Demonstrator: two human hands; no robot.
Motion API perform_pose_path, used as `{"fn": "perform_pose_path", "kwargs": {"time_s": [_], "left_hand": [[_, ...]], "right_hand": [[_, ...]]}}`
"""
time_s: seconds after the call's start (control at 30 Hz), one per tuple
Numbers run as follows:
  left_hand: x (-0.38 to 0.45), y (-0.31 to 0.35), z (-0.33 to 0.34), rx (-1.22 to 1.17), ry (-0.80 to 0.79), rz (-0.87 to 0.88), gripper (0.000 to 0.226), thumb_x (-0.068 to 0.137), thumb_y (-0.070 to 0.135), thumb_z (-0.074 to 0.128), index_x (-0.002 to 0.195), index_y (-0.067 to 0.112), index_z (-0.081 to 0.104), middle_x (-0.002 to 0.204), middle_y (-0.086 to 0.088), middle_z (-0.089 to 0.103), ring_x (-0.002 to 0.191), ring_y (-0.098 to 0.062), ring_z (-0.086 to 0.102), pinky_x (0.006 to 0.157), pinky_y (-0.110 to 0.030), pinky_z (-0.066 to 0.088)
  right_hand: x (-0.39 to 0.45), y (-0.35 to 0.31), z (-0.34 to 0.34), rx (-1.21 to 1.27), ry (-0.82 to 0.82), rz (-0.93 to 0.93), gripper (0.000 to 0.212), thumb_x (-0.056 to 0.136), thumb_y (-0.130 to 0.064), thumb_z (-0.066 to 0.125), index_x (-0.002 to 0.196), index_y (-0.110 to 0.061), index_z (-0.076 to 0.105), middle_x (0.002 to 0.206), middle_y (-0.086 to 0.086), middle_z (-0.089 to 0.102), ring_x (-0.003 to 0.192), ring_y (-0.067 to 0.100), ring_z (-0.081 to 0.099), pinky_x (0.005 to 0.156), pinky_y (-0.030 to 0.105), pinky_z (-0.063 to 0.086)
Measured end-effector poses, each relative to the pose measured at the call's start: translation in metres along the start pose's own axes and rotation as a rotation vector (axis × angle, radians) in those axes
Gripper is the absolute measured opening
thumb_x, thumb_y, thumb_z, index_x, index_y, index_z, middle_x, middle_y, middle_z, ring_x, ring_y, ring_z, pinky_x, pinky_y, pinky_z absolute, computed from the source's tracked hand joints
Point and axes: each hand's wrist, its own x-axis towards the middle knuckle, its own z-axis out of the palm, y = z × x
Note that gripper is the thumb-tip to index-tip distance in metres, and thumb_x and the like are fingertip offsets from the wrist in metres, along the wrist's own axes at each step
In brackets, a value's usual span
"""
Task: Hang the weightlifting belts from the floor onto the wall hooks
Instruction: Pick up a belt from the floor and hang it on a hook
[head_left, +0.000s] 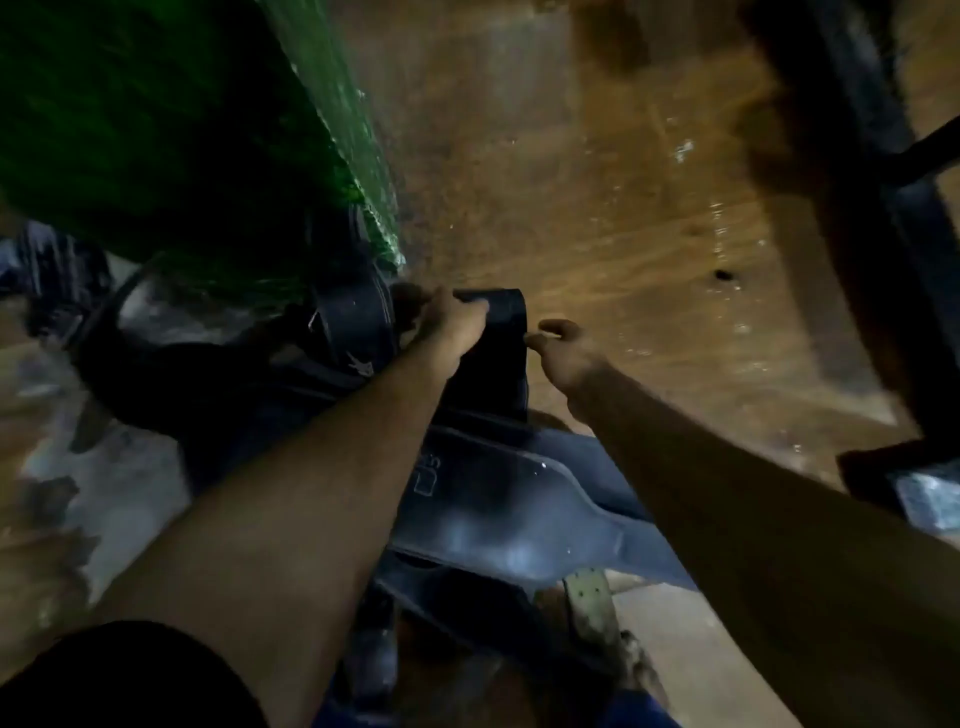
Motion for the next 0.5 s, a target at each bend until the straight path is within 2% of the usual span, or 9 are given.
{"fn": "perform_pose_path", "kwargs": {"time_s": [0.03,0.1,0.2,0.27,0.33,0.37,0.4,0.43,0.5], "left_hand": [[0.014,-0.002,0.006,-0.046,0.021,-0.002,0.055,0.092,0.038,0.063,0.139,0.011,0.051,0.137,-0.007,0.057,0.119,-0.029,0.057,0.095,-0.037,0.048],[0.043,-0.01,0.016,-0.153,0.001,-0.063,0.058,0.094,0.038,0.064,0.142,0.01,0.05,0.141,-0.007,0.056,0.124,-0.029,0.056,0.101,-0.036,0.047],[0.062,-0.029,0.027,-0.25,-0.042,-0.111,0.045,0.097,0.033,0.063,0.135,0.009,0.056,0.131,-0.008,0.063,0.118,-0.03,0.06,0.094,-0.035,0.049],[0.056,-0.038,0.028,-0.296,-0.03,-0.087,0.041,0.099,0.026,0.061,0.135,0.008,0.056,0.125,-0.005,0.063,0.115,-0.026,0.061,0.085,-0.031,0.045],[0.042,-0.041,0.019,-0.319,-0.001,-0.042,0.049,0.098,0.026,0.063,0.142,0.008,0.051,0.129,-0.005,0.059,0.118,-0.023,0.058,0.087,-0.029,0.041],[0.032,-0.039,0.012,-0.339,0.019,-0.016,0.051,0.097,0.025,0.064,0.143,0.007,0.05,0.131,-0.005,0.058,0.12,-0.023,0.057,0.088,-0.029,0.042],[0.021,-0.036,0.005,-0.375,0.025,0.007,0.051,0.097,0.022,0.064,0.143,0.006,0.05,0.132,-0.005,0.058,0.119,-0.023,0.057,0.088,-0.028,0.043],[0.008,-0.033,-0.002,-0.4,0.015,0.03,0.048,0.098,0.016,0.063,0.142,0.003,0.051,0.134,-0.01,0.059,0.117,-0.026,0.059,0.086,-0.027,0.046],[-0.024,-0.028,-0.014,-0.397,-0.051,0.106,0.041,0.098,0.002,0.055,0.139,-0.003,0.052,0.129,-0.018,0.062,0.104,-0.027,0.063,0.074,-0.022,0.053]], "right_hand": [[0.012,0.003,0.005,0.005,-0.006,-0.006,0.052,0.102,-0.019,0.058,0.15,-0.007,0.041,0.145,0.016,0.052,0.125,0.027,0.054,0.08,0.028,0.046],[0.043,0.017,0.017,0.061,-0.036,-0.024,0.06,0.101,-0.017,0.059,0.154,-0.007,0.033,0.149,0.015,0.049,0.121,0.026,0.055,0.081,0.025,0.045],[0.068,0.039,0.029,0.176,-0.065,-0.032,0.055,0.101,-0.009,0.057,0.151,-0.003,0.035,0.14,0.015,0.055,0.103,0.022,0.057,0.058,0.011,0.049],[0.07,0.044,0.027,0.266,-0.007,-0.033,0.049,0.101,-0.014,0.058,0.147,-0.009,0.041,0.128,0.013,0.059,0.1,0.021,0.058,0.055,0.011,0.049],[0.062,0.041,0.024,0.312,0.003,-0.06,0.024,0.1,-0.025,0.061,0.122,-0.016,0.058,0.112,0.011,0.064,0.099,0.023,0.06,0.073,0.027,0.056],[0.053,0.035,0.025,0.353,-0.001,-0.061,0.012,0.099,-0.027,0.062,0.106,-0.018,0.06,0.104,0.01,0.065,0.097,0.024,0.061,0.081,0.038,0.056],[0.039,0.028,0.025,0.396,-0.001,-0.049,0.009,0.099,-0.024,0.062,0.093,-0.018,0.058,0.097,0.009,0.064,0.093,0.025,0.061,0.082,0.042,0.054],[0.026,0.022,0.024,0.435,0.001,-0.032,0.016,0.099,-0.017,0.06,0.084,-0.018,0.055,0.091,0.009,0.063,0.089,0.025,0.06,0.081,0.043,0.052],[-0.005,0.011,0.02,0.444,0.015,-0.008,0.022,0.097,-0.011,0.059,0.077,-0.018,0.055,0.087,0.01,0.065,0.088,0.028,0.062,0.078,0.045,0.053]]}}
